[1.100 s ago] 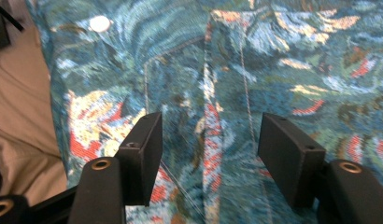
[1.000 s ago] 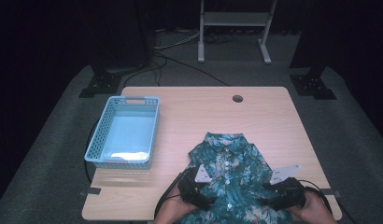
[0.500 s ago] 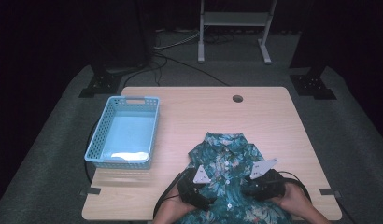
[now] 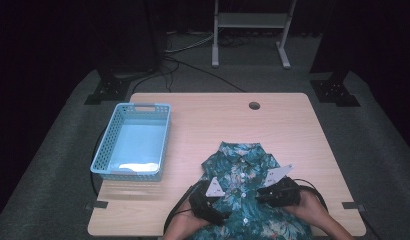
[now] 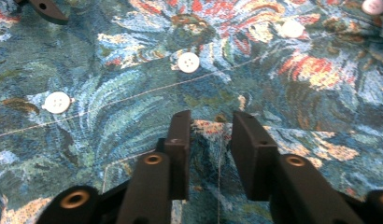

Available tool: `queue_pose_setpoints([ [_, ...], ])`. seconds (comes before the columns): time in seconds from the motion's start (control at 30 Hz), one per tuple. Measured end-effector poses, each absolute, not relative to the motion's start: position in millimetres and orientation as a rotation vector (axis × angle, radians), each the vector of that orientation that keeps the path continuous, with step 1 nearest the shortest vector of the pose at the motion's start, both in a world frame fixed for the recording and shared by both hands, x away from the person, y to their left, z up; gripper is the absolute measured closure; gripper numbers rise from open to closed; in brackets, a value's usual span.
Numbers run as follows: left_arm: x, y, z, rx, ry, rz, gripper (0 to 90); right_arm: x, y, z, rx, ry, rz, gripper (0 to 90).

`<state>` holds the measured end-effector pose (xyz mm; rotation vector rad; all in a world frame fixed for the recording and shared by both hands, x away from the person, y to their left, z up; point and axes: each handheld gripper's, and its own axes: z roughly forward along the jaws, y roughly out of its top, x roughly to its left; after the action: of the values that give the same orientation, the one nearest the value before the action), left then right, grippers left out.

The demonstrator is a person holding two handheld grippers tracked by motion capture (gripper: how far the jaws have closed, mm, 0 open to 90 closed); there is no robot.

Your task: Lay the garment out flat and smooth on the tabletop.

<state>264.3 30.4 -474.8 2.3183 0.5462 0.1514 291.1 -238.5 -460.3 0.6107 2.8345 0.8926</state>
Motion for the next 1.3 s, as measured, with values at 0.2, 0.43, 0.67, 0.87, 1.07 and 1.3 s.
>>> queue_pose_setpoints([
  [0.2, 264, 30, -475, 2.318, 0.547, 0.153, 17.8, 293, -242, -460, 0.611, 2.814, 0.877, 86.8],
  [0.43, 264, 31, -475, 2.317, 0.544, 0.154, 17.8, 293, -251, -454, 0.614, 2.794, 0.863, 87.8],
  [0.67, 264, 31, -475, 2.317, 0.545, 0.153, 17.8, 293, -272, -441, 0.647, 2.747, 0.839, 87.7],
  [0.87, 264, 30, -475, 2.320, 0.545, 0.154, 17.8, 294, -297, -427, 0.713, 2.670, 0.867, 87.7],
  [1.07, 264, 30, -475, 2.323, 0.544, 0.159, 17.8, 291, -316, -421, 0.743, 2.624, 0.834, 87.8],
  [1.3, 264, 30, -475, 2.325, 0.546, 0.161, 17.7, 288, -335, -422, 0.796, 2.593, 0.809, 87.7],
])
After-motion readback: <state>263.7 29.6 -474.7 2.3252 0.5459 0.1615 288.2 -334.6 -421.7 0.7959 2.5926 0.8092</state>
